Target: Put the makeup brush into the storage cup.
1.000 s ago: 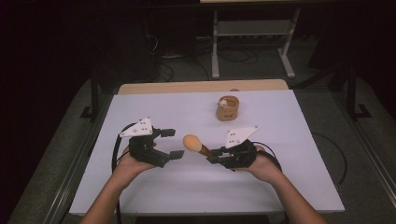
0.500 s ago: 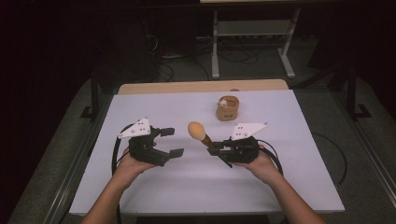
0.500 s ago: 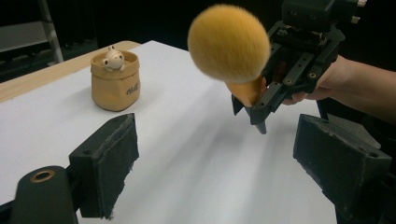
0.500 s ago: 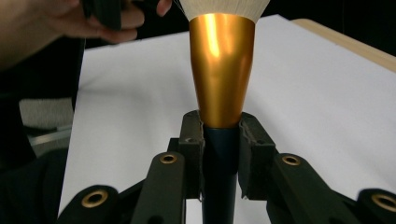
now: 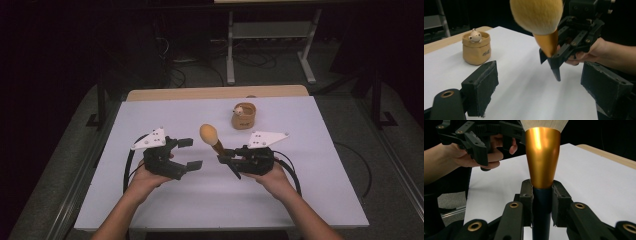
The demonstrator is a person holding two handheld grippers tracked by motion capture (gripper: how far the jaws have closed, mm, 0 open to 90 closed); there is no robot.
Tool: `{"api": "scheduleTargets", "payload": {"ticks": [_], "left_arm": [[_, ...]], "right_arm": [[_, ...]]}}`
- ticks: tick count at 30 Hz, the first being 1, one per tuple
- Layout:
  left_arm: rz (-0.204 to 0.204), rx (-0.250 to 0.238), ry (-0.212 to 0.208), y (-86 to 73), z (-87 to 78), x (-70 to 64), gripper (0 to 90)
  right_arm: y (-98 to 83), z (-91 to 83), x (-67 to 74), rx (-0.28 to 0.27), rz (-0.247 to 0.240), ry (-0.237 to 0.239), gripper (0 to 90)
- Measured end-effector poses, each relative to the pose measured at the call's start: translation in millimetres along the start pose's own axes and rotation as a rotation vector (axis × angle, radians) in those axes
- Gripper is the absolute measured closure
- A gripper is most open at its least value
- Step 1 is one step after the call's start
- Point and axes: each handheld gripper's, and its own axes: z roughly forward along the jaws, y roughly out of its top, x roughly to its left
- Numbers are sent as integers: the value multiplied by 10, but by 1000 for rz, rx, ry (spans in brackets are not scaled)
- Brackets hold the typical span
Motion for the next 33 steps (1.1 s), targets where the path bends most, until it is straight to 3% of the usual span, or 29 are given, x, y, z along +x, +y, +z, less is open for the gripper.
{"api": "scheduleTargets", "payload": {"ticks": [19, 33], "left_arm": [[-41, -41, -54, 0, 109, -24, 223], [-36, -41, -68, -7, 177, -28, 341]], "right_arm": [[17, 197, 123, -11, -24, 23, 729], [18, 255, 164, -4, -39, 32, 729]]}}
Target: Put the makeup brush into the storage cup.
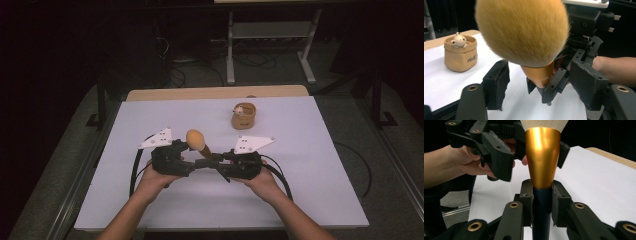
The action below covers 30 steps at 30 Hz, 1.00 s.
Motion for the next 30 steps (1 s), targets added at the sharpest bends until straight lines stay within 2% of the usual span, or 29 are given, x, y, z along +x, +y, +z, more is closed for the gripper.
{"api": "scheduleTargets", "payload": {"ticks": [8, 20, 30], "left_arm": [[-13, -12, -10, 1, 28, -1, 419], [-7, -17, 3, 5, 58, -13, 521], [-21, -24, 9, 7, 41, -6, 592]], "right_arm": [[-1, 34, 27, 2, -7, 0, 729], [0, 50, 45, 3, -16, 2, 729], [2, 49, 56, -2, -20, 3, 729]]}}
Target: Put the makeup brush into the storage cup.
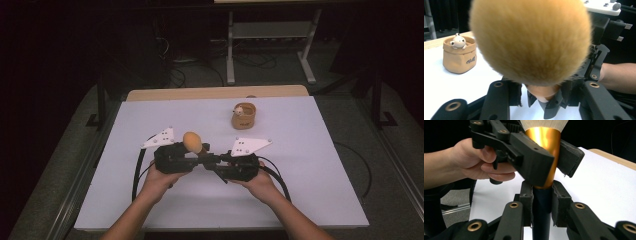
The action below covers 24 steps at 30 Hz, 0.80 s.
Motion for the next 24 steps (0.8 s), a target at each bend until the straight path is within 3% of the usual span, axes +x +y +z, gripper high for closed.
{"api": "scheduleTargets", "payload": {"ticks": [13, 18, 24], "left_arm": [[-14, 22, -2, 21, -2, -14, 620], [-22, 19, -3, 33, -15, -19, 622], [-1, 48, 8, 54, -43, -17, 622]], "right_arm": [[-5, 14, 3, -2, -9, 1, 712], [-12, 18, 0, 7, -15, -20, 604], [-12, 11, -4, 11, -18, -9, 563]]}}
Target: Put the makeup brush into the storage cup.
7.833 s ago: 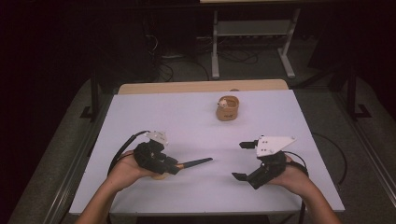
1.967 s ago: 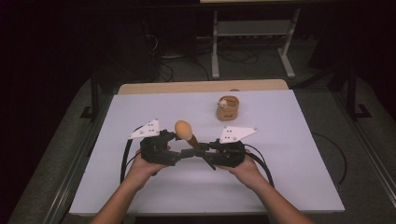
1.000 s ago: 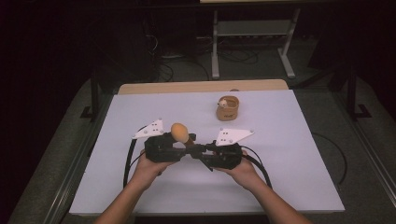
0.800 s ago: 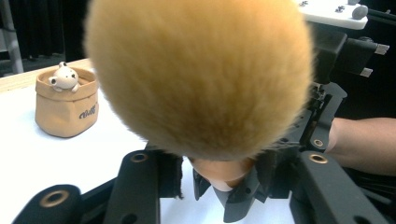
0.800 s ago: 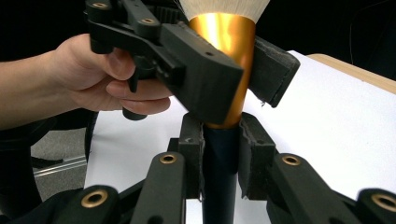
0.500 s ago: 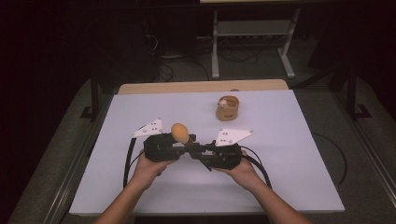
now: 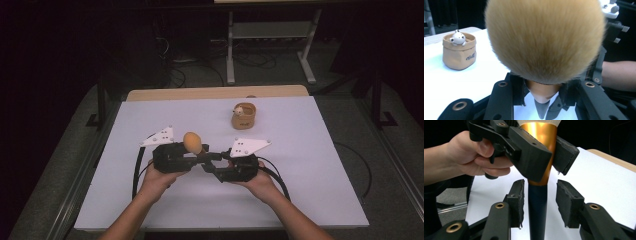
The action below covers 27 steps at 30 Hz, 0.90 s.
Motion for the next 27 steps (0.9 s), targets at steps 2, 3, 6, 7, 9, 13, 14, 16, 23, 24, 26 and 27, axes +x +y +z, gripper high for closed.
{"api": "scheduleTargets", "payload": {"ticks": [2, 3, 6, 7, 9, 13, 14, 16, 23, 24, 26, 27], "left_arm": [[7, 8, 7, 3, -8, -1, 622], [8, 12, 11, 4, -9, -4, 622], [22, 45, 16, 13, -20, -8, 622], [26, 56, 21, 19, -23, -10, 622], [33, 68, 24, 23, -24, -11, 622], [51, 122, 34, 59, -21, -26, 622], [57, 129, 34, 67, -23, -23, 622], [53, 138, 27, 76, -22, -22, 622], [68, 197, 19, 121, 18, -26, 623], [72, 206, 14, 128, 24, -27, 623], [76, 212, 17, 134, 30, -32, 623], [78, 213, 18, 137, 38, -38, 623]], "right_arm": [[-10, -6, -4, 8, -1, 4, 555], [-16, -8, -4, 11, 3, 2, 553], [-32, -12, -14, 17, 4, 2, 544], [-39, -9, -20, 18, 1, 2, 541], [-44, -9, -20, 22, 2, 1, 540], [-82, 13, -14, 43, -1, 7, 536], [-86, 18, -12, 42, 2, 11, 535], [-89, 23, -10, 42, 3, 15, 536], [-97, 68, 12, 41, 13, 40, 546], [-97, 75, 15, 37, 16, 45, 552], [-98, 83, 12, 34, 16, 44, 561], [-98, 83, 12, 34, 16, 44, 561]]}}
